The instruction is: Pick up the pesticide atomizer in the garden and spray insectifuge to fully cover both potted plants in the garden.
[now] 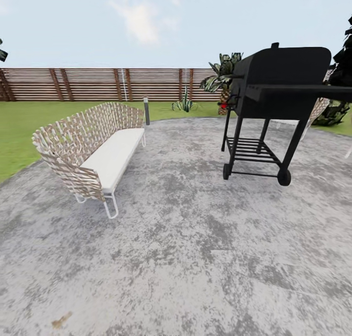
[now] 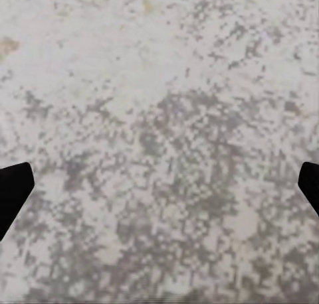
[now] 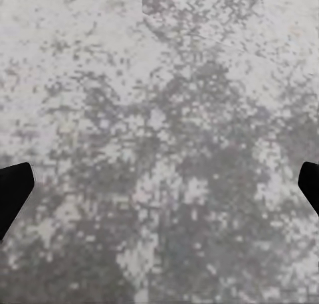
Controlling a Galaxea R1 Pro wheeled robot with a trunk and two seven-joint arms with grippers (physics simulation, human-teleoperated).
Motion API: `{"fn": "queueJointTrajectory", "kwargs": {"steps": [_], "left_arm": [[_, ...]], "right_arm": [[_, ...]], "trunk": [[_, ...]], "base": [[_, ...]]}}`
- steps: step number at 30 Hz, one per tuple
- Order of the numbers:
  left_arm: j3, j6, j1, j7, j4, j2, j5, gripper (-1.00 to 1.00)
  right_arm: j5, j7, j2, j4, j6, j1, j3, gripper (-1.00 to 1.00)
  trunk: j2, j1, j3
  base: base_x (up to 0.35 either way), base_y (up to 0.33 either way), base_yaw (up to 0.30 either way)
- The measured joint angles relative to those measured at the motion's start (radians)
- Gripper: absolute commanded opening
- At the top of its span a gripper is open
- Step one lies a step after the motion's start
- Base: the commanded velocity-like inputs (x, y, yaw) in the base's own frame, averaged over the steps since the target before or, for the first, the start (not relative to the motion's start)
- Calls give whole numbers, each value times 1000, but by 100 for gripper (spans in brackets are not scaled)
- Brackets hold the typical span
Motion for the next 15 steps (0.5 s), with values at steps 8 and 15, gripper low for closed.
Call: {"fn": "queueJointTrajectory", "kwargs": {"steps": [8, 15], "left_arm": [[0, 0, 0, 0, 0, 0, 0, 100], [0, 0, 0, 0, 0, 0, 0, 100]], "right_arm": [[0, 0, 0, 0, 0, 0, 1, 100], [0, 0, 0, 0, 0, 0, 1, 100]], "trunk": [[-42, 23, -19], [-42, 23, -19]], "base": [[0, 0, 276], [0, 0, 276]]}}
